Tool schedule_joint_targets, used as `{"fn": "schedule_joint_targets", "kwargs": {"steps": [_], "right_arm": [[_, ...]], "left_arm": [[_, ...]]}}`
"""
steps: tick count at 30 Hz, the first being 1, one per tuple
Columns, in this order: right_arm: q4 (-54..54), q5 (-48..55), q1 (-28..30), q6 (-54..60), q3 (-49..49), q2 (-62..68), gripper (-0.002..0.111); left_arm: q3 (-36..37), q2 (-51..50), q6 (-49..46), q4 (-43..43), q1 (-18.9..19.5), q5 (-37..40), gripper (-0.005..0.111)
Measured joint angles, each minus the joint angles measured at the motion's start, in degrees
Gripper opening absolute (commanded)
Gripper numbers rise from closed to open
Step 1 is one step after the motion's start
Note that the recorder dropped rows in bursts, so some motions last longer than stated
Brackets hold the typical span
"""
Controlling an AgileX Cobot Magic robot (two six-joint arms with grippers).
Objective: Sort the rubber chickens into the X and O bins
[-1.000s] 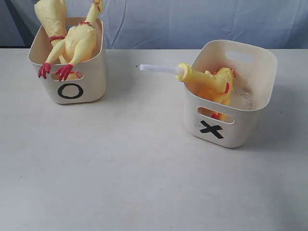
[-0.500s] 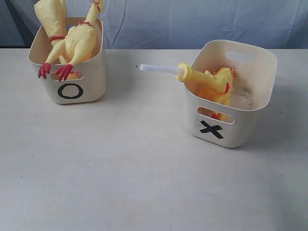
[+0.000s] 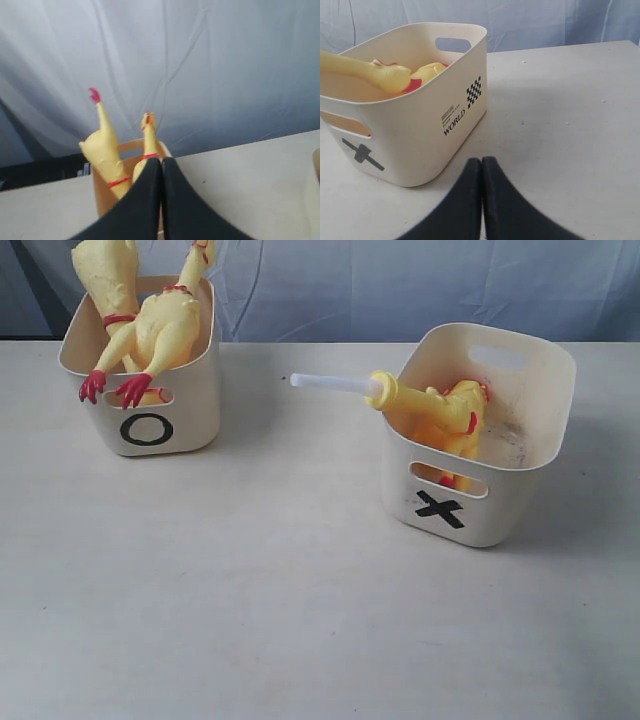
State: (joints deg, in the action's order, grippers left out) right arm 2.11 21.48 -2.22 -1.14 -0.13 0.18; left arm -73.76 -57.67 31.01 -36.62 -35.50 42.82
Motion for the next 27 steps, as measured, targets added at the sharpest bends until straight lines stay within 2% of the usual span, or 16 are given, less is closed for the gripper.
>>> {"fn": "schedule_joint_targets", "kwargs": {"steps": [3,9,12,21,23,24,26,27], "right_arm": [[0.00,0.00,0.00,0.00,0.00,0.00,0.000],[0.00,0.00,0.00,0.00,0.00,0.00,0.000],[0.00,0.00,0.00,0.00,0.00,0.00,0.000],[0.00,0.00,0.00,0.00,0.00,0.00,0.000],[0.00,0.00,0.00,0.00,0.00,0.00,0.000],[0.00,0.00,0.00,0.00,0.00,0.00,0.000],[0.00,0.00,0.00,0.00,0.00,0.00,0.000],[0.00,0.00,0.00,0.00,0.00,0.00,0.000]], "left_arm": [[5.45,4.02,0.00,1.21,5.28,-1.51,0.000],[19.37,14.33,0.00,2.09,14.47,-15.53,0.000],[25.86,19.63,0.00,2.10,18.33,-19.22,0.000],[42.66,35.93,-0.04,5.38,24.91,-22.75,0.000],[45.93,40.63,-0.04,5.84,27.68,-22.87,0.000],[47.52,43.07,-0.04,5.86,30.42,-22.87,0.000],[48.73,44.71,-0.04,6.19,34.06,-23.10,0.000],[48.93,44.83,-0.04,6.19,34.70,-23.22,0.000]]}}
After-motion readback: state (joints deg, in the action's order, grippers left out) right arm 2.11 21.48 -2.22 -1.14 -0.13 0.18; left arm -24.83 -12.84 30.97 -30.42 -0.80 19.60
